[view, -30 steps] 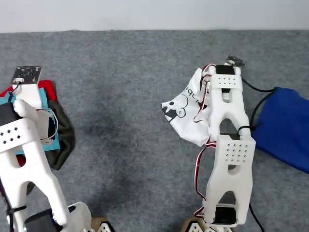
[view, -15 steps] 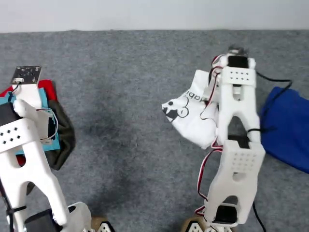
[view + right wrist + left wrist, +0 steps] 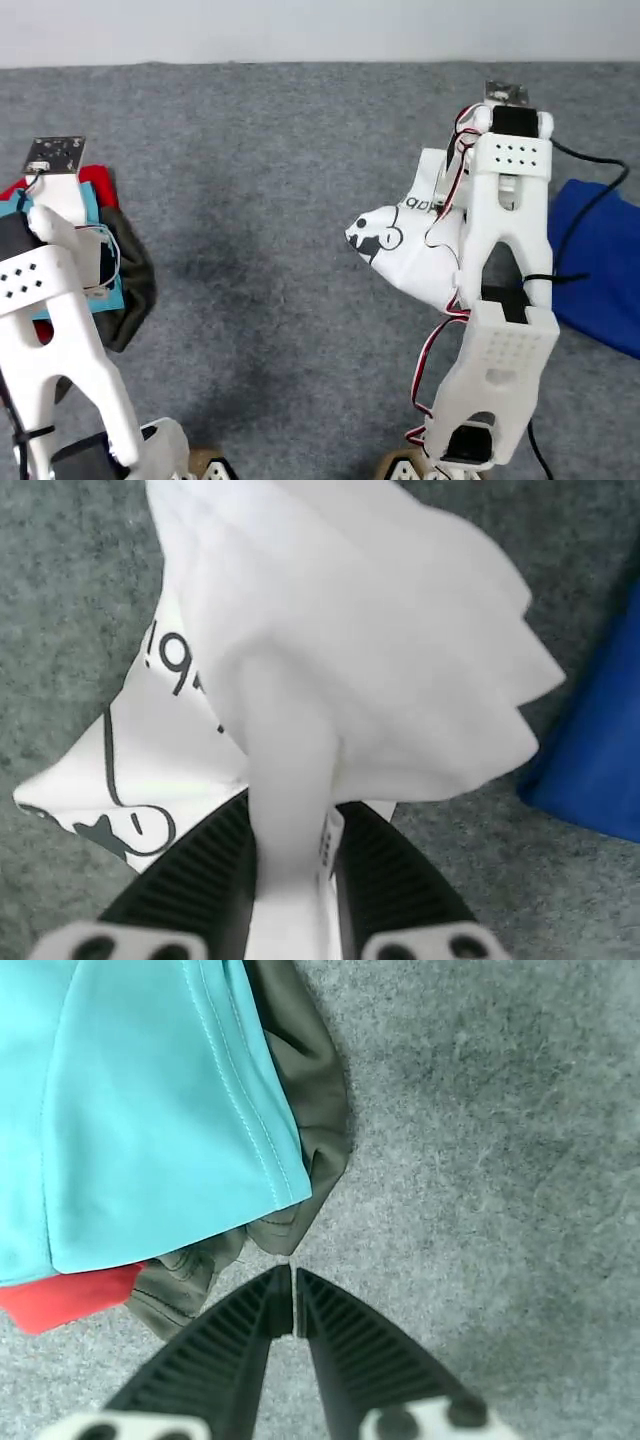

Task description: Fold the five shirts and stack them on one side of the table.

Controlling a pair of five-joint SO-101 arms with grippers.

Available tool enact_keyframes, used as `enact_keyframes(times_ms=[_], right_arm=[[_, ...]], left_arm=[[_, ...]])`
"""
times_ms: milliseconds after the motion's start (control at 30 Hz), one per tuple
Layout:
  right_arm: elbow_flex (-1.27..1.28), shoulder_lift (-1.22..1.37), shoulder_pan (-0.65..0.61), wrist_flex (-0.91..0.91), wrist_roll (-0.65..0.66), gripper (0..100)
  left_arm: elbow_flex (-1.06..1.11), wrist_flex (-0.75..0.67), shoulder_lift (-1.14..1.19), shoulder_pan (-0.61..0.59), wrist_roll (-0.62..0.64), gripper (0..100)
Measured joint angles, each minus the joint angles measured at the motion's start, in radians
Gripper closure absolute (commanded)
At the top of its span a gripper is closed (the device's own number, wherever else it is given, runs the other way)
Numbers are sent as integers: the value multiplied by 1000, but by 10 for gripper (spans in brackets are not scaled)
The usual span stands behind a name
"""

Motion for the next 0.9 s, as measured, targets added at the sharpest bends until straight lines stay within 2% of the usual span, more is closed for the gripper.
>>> enact_keyframes(times_ms=[133,533,900], right_arm=[[-55,-68,32,5,74,989],[-87,-210,269,6,327,989],[-87,-222,454,-57,462,989]], left_arm=[[0,0,0,0,0,987],[0,0,0,0,0,987],[0,0,0,0,0,987]])
